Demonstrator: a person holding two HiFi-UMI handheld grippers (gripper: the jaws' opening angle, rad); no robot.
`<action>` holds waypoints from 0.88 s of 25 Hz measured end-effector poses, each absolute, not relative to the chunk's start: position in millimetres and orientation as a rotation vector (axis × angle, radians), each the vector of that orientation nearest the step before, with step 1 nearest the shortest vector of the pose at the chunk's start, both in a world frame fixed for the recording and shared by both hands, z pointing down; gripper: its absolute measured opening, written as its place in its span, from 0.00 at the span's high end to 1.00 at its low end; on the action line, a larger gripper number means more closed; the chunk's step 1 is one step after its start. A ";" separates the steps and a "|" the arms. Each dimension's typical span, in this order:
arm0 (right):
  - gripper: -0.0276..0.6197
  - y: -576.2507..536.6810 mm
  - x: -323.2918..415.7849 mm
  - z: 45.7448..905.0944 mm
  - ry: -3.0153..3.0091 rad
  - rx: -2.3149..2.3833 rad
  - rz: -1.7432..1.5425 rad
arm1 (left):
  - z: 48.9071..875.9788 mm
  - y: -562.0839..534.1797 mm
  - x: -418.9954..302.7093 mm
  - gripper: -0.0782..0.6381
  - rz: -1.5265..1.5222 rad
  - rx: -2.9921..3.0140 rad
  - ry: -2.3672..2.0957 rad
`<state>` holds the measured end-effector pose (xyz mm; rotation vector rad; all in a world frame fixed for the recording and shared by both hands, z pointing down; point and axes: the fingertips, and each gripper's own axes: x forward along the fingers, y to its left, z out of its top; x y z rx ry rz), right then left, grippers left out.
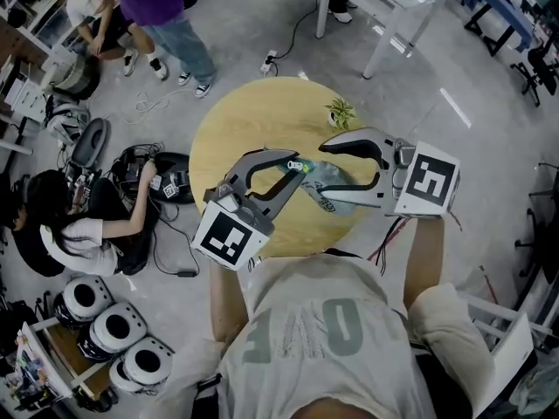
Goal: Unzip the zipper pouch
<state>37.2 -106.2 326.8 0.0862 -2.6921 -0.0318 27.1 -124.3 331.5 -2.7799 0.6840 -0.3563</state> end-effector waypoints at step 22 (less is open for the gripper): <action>0.91 -128.8 31.7 337.9 -2.531 0.546 -0.467 | 308.2 -137.2 -10.3 0.69 0.181 -3.094 0.925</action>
